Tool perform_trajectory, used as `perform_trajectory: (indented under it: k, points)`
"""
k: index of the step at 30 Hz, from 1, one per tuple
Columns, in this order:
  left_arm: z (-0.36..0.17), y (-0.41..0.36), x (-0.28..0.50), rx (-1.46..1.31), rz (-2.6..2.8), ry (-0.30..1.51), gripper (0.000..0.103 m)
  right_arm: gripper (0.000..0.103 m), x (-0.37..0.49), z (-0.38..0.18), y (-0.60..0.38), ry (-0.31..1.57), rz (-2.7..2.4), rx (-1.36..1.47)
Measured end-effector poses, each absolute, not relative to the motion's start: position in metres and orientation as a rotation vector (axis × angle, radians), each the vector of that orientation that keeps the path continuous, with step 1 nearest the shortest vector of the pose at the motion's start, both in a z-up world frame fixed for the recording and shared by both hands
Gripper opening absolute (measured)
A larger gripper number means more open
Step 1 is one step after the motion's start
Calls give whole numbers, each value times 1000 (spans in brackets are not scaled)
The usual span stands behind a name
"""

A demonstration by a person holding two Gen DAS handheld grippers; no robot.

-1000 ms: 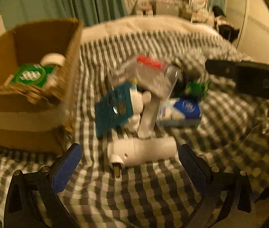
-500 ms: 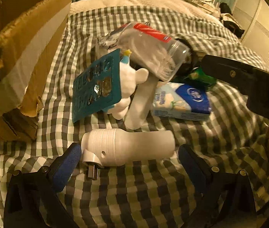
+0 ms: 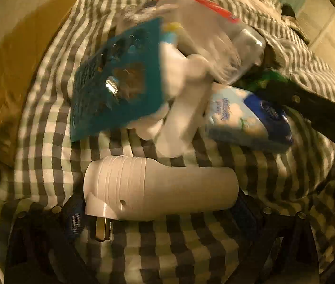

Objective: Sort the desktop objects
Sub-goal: 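Reach left tool toward the white plug-shaped cylinder while right tool approaches the green packet, then grasp the white cylinder with left tool while right tool grasps the green packet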

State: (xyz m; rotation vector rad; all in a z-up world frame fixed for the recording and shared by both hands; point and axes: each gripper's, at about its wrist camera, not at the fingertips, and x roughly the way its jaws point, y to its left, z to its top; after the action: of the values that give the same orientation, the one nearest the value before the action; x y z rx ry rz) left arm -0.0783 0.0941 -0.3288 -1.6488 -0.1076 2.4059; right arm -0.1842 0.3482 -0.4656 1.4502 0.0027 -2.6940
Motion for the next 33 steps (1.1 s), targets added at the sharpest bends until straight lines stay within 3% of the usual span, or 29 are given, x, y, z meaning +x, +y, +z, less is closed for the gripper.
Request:
perform_trajectory:
  k: [7, 20, 33]
  points:
    - [-313, 100, -67, -1581, 2424, -63, 101, 29, -178, -458, 348, -9, -2728, 1406]
    - [-255, 102, -40, -1327, 2552, 76, 101, 24, -152, -413, 357, -63, -2843, 1189]
    - [-201, 90, -36, -1117, 2649, 65, 101, 22, -129, -360, 356, -102, -2914, 962]
